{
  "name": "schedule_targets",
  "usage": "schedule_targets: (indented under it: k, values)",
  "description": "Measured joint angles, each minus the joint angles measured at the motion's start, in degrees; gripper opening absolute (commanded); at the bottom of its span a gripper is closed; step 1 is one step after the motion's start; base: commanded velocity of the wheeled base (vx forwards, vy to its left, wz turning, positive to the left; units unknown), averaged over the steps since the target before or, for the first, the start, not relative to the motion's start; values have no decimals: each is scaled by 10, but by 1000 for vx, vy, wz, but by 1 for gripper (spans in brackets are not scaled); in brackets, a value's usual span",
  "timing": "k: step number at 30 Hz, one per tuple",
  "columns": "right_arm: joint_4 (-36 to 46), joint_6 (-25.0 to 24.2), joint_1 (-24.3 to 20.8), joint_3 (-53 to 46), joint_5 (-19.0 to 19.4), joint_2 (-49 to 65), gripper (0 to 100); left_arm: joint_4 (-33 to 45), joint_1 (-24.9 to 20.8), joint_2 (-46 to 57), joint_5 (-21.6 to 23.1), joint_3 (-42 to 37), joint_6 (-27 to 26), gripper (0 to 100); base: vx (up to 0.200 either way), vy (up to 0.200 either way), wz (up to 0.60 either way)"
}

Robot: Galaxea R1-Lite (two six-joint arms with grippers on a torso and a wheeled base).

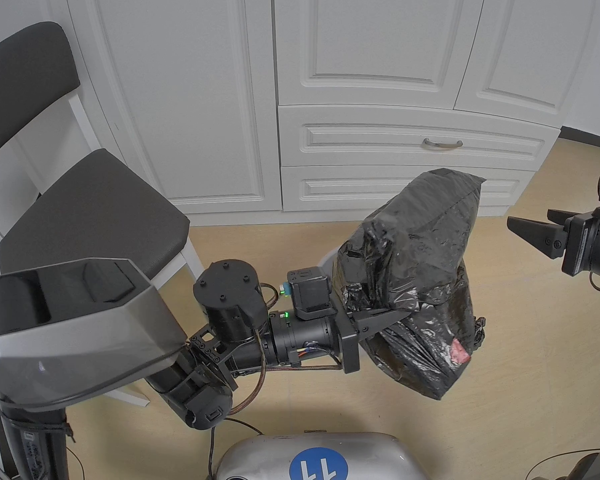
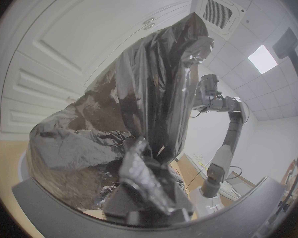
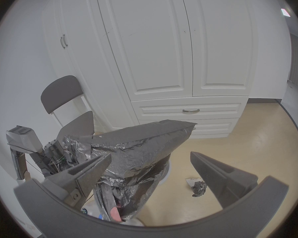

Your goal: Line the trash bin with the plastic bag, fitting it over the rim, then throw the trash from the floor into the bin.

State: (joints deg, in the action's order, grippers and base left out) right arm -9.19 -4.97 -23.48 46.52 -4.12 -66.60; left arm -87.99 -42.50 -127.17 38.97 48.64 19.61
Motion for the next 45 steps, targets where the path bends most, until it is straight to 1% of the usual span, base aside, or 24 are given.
schedule_targets:
  k: [7, 12, 16, 23, 25, 28, 29, 31, 34, 39, 43, 45]
  values:
    - [-3, 13, 21, -4, 11, -7, 100, -5, 44, -85, 9, 1, -5, 0, 0, 0, 0]
    - [-10, 16, 32, -6, 15, -14, 100, -6, 81, -117, 9, -36, -7, 0, 0, 0, 0]
    - [-31, 16, 36, -8, 18, -25, 100, -6, 103, -108, 9, -84, -8, 0, 0, 0, 0]
    - [-52, 15, 47, -13, 34, -45, 100, -5, 114, -50, 3, -186, -9, 0, 0, 0, 0]
    - [-54, 15, 49, -15, 37, -49, 100, -5, 114, -34, -7, -210, -10, 0, 0, 0, 0]
    - [-56, 15, 51, -15, 39, -57, 100, -4, 112, -17, -40, -226, -12, 0, 0, 0, 0]
    - [-57, 15, 51, -15, 39, -61, 0, -4, 112, -14, -51, -227, -13, 0, 0, 0, 0]
    - [-58, 15, 52, -15, 40, -72, 0, -4, 111, -7, -65, -226, -14, 0, 0, 0, 0]
    - [-62, 13, 54, -13, 39, -94, 0, -4, 111, 0, -72, -224, -14, 0, 0, 0, 0]
    - [-103, -6, 67, -4, 40, -132, 0, -3, 113, 7, -74, -221, -15, 0, 0, 0, 0]
    - [-118, -18, 79, 4, 41, -165, 0, -3, 115, 9, -74, -224, -14, 0, 0, 0, 0]
    - [-122, -32, 82, 11, 40, -180, 0, -4, 116, 10, -75, -226, -15, 0, 0, 0, 0]
